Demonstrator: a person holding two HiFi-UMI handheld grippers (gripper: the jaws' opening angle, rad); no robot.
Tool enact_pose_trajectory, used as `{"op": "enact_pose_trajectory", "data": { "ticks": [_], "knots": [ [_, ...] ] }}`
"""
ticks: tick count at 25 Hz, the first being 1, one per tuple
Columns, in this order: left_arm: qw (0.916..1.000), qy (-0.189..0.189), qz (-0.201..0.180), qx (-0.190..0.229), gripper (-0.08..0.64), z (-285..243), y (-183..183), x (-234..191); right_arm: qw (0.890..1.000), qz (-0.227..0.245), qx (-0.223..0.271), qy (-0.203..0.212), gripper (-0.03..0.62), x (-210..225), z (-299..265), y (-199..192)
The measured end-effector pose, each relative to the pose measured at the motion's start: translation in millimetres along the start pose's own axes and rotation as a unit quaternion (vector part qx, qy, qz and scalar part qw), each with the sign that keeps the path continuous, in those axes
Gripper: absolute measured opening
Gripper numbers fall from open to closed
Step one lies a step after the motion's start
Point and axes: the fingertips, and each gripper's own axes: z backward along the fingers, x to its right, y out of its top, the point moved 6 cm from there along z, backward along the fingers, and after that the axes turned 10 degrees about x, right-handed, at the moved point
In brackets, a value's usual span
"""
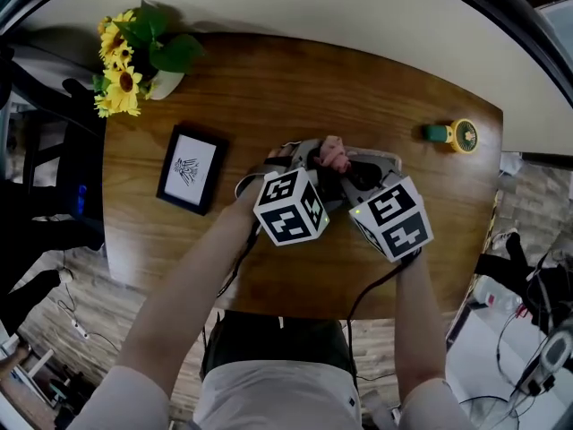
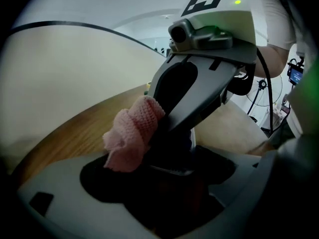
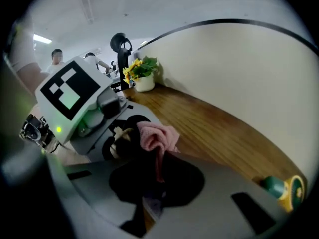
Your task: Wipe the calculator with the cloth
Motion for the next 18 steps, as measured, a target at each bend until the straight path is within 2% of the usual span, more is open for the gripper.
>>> {"op": "enact_pose_trajectory", "data": {
  "ticks": [3, 7, 12, 14, 16, 18],
  "knots": [
    [1.0000, 0.000, 0.000, 0.000, 0.448, 0.2, -0.9, 0.0, 1.000, 0.000, -0.007, -0.012, 0.035, 8.1, 8.6, -7.9],
    [1.0000, -0.001, 0.000, -0.001, 0.448, 0.1, -0.9, 0.3, 0.999, -0.024, -0.014, -0.039, 0.035, 25.7, 28.0, -25.1],
    [1.0000, -0.001, 0.002, 0.000, 0.446, 0.2, -0.9, 0.1, 0.994, -0.014, -0.060, -0.091, 0.032, 51.7, 56.5, -47.5],
    [1.0000, 0.000, 0.002, -0.001, 0.446, 0.3, -1.5, -0.3, 0.990, -0.010, -0.075, -0.123, 0.032, 63.3, 70.8, -49.4],
    [1.0000, 0.001, 0.002, -0.001, 0.446, 0.4, -1.9, -0.4, 0.981, -0.002, -0.091, -0.173, 0.034, 77.0, 88.7, -51.5],
    [1.0000, 0.000, 0.003, -0.001, 0.446, -0.1, -1.7, 0.3, 0.975, -0.012, -0.076, -0.210, 0.034, 85.5, 106.0, -50.1]
  ]
}}
